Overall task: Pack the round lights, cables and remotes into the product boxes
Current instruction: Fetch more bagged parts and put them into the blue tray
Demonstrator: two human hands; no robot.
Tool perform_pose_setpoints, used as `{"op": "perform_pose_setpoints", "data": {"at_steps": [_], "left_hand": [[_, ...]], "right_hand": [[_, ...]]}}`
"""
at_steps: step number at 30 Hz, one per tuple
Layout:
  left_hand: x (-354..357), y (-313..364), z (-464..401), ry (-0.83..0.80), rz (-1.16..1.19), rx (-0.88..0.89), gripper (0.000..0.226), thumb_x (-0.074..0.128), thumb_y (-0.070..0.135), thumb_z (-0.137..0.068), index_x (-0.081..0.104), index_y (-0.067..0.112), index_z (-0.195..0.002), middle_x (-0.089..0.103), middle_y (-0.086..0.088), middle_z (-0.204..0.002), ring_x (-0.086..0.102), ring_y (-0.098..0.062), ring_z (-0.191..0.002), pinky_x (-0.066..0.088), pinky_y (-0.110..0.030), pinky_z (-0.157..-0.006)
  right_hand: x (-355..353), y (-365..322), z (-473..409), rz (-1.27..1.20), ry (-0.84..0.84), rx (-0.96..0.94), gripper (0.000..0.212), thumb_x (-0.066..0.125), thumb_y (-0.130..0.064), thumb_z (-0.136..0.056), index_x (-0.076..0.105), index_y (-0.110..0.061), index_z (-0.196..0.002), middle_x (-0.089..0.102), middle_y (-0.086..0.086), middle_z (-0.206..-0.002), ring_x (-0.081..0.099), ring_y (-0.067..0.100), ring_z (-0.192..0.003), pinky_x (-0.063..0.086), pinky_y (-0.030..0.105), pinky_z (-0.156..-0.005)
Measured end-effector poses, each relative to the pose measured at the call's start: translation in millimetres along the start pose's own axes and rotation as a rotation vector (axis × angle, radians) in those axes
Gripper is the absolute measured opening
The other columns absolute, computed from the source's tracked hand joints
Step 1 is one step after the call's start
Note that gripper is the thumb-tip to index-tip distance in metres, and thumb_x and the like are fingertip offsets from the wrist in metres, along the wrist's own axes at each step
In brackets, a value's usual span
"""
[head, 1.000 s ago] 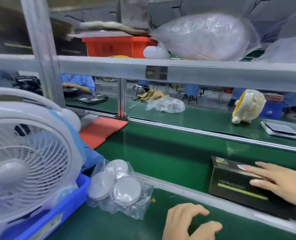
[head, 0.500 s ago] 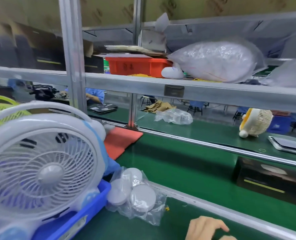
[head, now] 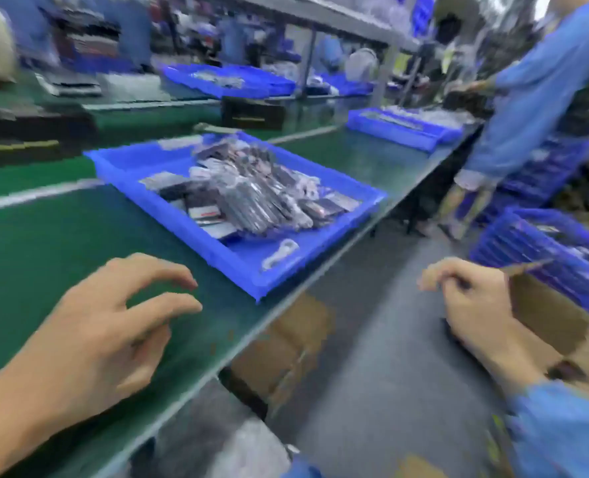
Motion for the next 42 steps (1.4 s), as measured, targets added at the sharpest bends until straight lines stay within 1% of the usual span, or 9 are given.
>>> {"op": "perform_pose_setpoints", "data": {"at_steps": [2, 6, 9, 13, 17, 23, 32, 38, 42], "left_hand": [[41.2, 36.3, -18.3, -0.056, 0.081, 0.147, 0.028, 0.035, 0.025, -0.095, 0.062, 0.030, -0.100, 0.055, 0.016, -0.120, 0.056, -0.017, -0.100, 0.044, -0.031, -0.088], [141.4, 92.5, -41.7, -0.267, 0.206, 0.389, 0.027, 0.030, 0.012, -0.084, 0.050, 0.031, -0.087, 0.054, 0.015, -0.104, 0.059, -0.027, -0.084, 0.048, -0.044, -0.068], [201.5, 132.3, -43.8, -0.452, 0.234, 0.470, 0.022, 0.027, 0.017, -0.081, 0.042, 0.031, -0.075, 0.054, 0.013, -0.085, 0.059, -0.024, -0.075, 0.046, -0.043, -0.062], [269.1, 185.7, -31.1, -0.699, 0.254, 0.445, 0.023, 0.036, 0.026, -0.074, 0.058, 0.028, -0.067, 0.058, 0.009, -0.072, 0.063, -0.025, -0.065, 0.051, -0.035, -0.059], [351.7, 235.7, -3.7, -0.863, 0.289, 0.390, 0.033, 0.038, 0.037, -0.084, 0.068, 0.027, -0.094, 0.063, 0.006, -0.093, 0.065, -0.025, -0.087, 0.052, -0.035, -0.073], [450.3, 294.6, 44.5, -1.169, 0.093, 0.430, 0.033, 0.045, 0.042, -0.099, 0.053, 0.032, -0.129, 0.056, 0.004, -0.126, 0.054, -0.016, -0.116, 0.043, -0.030, -0.087], [495.6, 283.1, 78.9, -1.373, -0.024, 0.341, 0.029, 0.045, 0.045, -0.099, 0.054, 0.034, -0.125, 0.059, 0.006, -0.123, 0.057, -0.014, -0.109, 0.044, -0.029, -0.084], [515.3, 311.1, 69.0, -1.375, -0.001, 0.187, 0.033, 0.046, 0.040, -0.100, 0.052, 0.031, -0.132, 0.060, 0.004, -0.123, 0.056, -0.017, -0.111, 0.043, -0.028, -0.085], [515.9, 340.0, 77.9, -1.379, 0.038, 0.247, 0.034, 0.045, 0.039, -0.101, 0.051, 0.029, -0.133, 0.060, 0.001, -0.124, 0.056, -0.021, -0.112, 0.039, -0.029, -0.081]], "right_hand": [[-3.9, 31.8, 63.8, -0.004, 0.037, 0.021, 0.041, 0.039, 0.011, -0.064, 0.059, -0.025, -0.058, 0.057, -0.021, -0.060, 0.054, 0.007, -0.058, 0.038, 0.019, -0.061], [14.9, 82.6, 179.1, 0.041, -0.061, 0.194, 0.028, 0.054, 0.020, -0.066, 0.067, -0.004, -0.075, 0.059, -0.004, -0.085, 0.055, 0.010, -0.071, 0.042, 0.022, -0.074], [32.0, 124.2, 274.9, 0.033, -0.170, 0.381, 0.038, 0.045, 0.017, -0.058, 0.069, -0.006, -0.076, 0.065, 0.007, -0.100, 0.059, 0.018, -0.079, 0.043, 0.030, -0.078], [22.4, 189.0, 380.2, 0.107, -0.176, 0.713, 0.027, 0.050, 0.003, -0.074, 0.072, -0.012, -0.076, 0.070, 0.004, -0.082, 0.061, 0.017, -0.081, 0.047, 0.036, -0.080], [1.9, 255.7, 493.3, 0.333, -0.443, 1.182, 0.029, 0.052, -0.034, -0.091, 0.062, -0.026, -0.117, 0.057, 0.002, -0.115, 0.055, 0.021, -0.110, 0.045, 0.035, -0.096], [-10.5, 299.0, 625.4, 0.280, -0.699, 1.630, 0.050, 0.055, -0.028, -0.096, 0.041, -0.016, -0.143, 0.041, 0.015, -0.143, 0.054, 0.030, -0.122, 0.044, 0.037, -0.105], [7.3, 388.7, 598.7, 0.176, -0.276, 1.723, 0.074, 0.060, -0.033, -0.094, 0.018, -0.013, -0.151, 0.030, 0.019, -0.147, 0.046, 0.034, -0.128, 0.040, 0.043, -0.109], [37.3, 442.4, 590.3, 0.155, -0.273, 1.750, 0.089, 0.064, -0.035, -0.091, 0.006, -0.006, -0.152, 0.045, 0.021, -0.139, 0.055, 0.035, -0.119, 0.047, 0.044, -0.101], [50.3, 461.9, 601.5, 0.066, -0.183, 1.811, 0.107, 0.075, -0.032, -0.083, -0.004, -0.013, -0.154, 0.035, 0.024, -0.145, 0.050, 0.040, -0.121, 0.052, 0.048, -0.095]]}}
Point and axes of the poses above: each hand's wrist, its own z-axis away from the middle knuckle, its own x-axis out of the palm, y = z × x, the point moved 6 cm from there along -z, towards the middle knuckle
